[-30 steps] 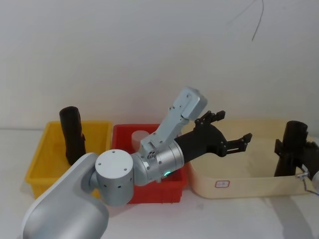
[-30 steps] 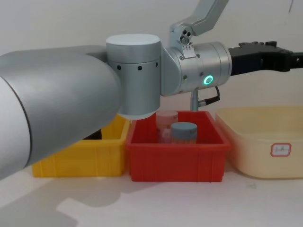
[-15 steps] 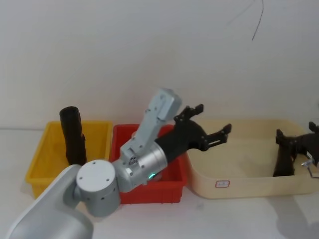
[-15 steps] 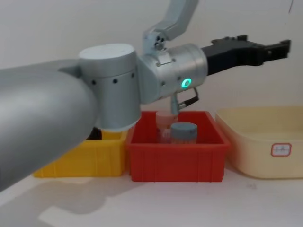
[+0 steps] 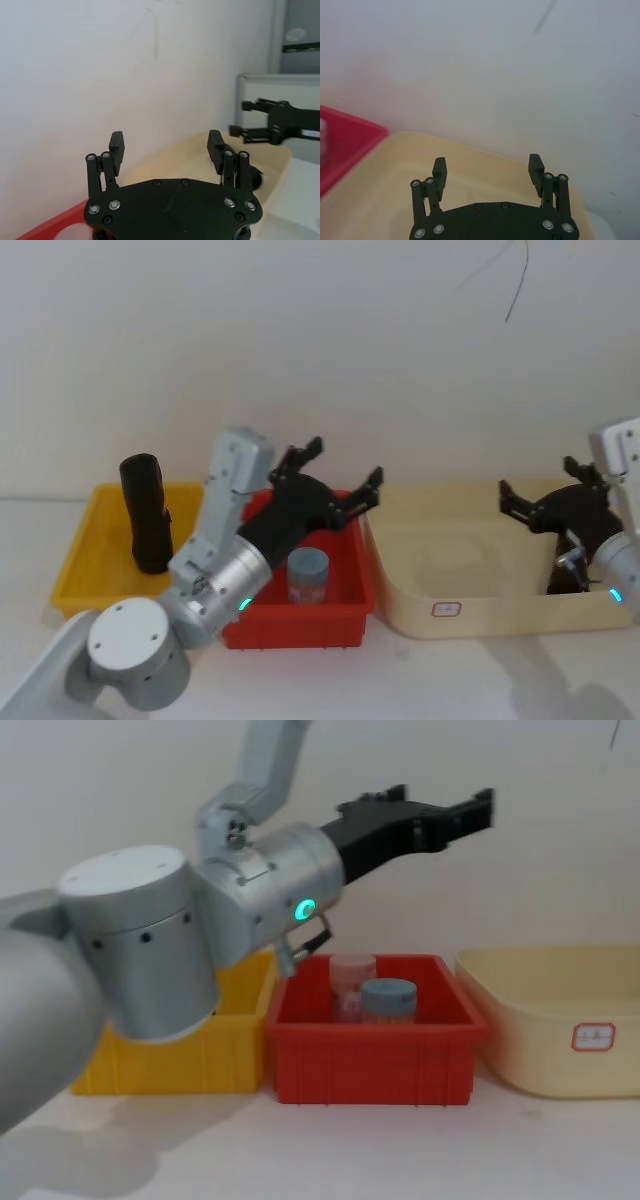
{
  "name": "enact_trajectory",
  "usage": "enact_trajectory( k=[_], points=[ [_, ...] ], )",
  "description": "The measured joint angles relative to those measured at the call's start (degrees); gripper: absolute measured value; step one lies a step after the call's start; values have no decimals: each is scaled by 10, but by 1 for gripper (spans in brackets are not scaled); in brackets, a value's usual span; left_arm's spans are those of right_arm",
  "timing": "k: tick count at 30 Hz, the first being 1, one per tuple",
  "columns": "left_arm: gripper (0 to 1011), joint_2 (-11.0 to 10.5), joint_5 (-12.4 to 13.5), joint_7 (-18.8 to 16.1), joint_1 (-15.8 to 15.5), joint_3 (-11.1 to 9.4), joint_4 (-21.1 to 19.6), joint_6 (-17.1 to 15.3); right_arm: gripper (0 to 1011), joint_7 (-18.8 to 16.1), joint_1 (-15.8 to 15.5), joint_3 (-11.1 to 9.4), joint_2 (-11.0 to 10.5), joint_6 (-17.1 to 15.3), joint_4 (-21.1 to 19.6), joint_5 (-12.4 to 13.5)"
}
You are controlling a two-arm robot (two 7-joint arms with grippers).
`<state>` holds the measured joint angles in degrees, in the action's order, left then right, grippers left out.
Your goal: Pick up the garbage bag with the one hand and transfer it to the other hand.
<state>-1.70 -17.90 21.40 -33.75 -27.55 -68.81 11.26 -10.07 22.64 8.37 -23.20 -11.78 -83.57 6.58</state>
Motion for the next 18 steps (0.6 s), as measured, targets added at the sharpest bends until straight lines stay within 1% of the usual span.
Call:
enact_trajectory(
  k=[5, 7, 9, 10, 12, 13, 14, 18],
  points=[
    [1001, -12, 6, -29, 25, 22, -26, 10, 1004, -15, -13, 13, 11, 6, -17, 4],
    [1001, -15, 8, -37, 33, 29, -34, 13, 1004, -18, -15, 15, 12, 6, -19, 5],
    [1001, -20, 11, -50, 43, 38, -44, 17, 1004, -27, -25, 22, 19, 8, -27, 10],
    [1001, -23, 14, -59, 50, 45, -51, 20, 1004, -30, -28, 24, 20, 9, -29, 11],
    [1001, -26, 17, -71, 59, 55, -60, 24, 1004, -33, -33, 28, 23, 9, -31, 13],
    [1001, -26, 17, -71, 59, 55, -60, 24, 1004, -39, -38, 32, 27, 10, -34, 16],
    [1001, -29, 19, -81, 66, 63, -66, 27, 1004, -41, -40, 34, 28, 10, -36, 17],
    [1001, -33, 23, -101, 80, 80, -79, 34, 1004, -53, -54, 46, 35, 11, -41, 24]
  ],
)
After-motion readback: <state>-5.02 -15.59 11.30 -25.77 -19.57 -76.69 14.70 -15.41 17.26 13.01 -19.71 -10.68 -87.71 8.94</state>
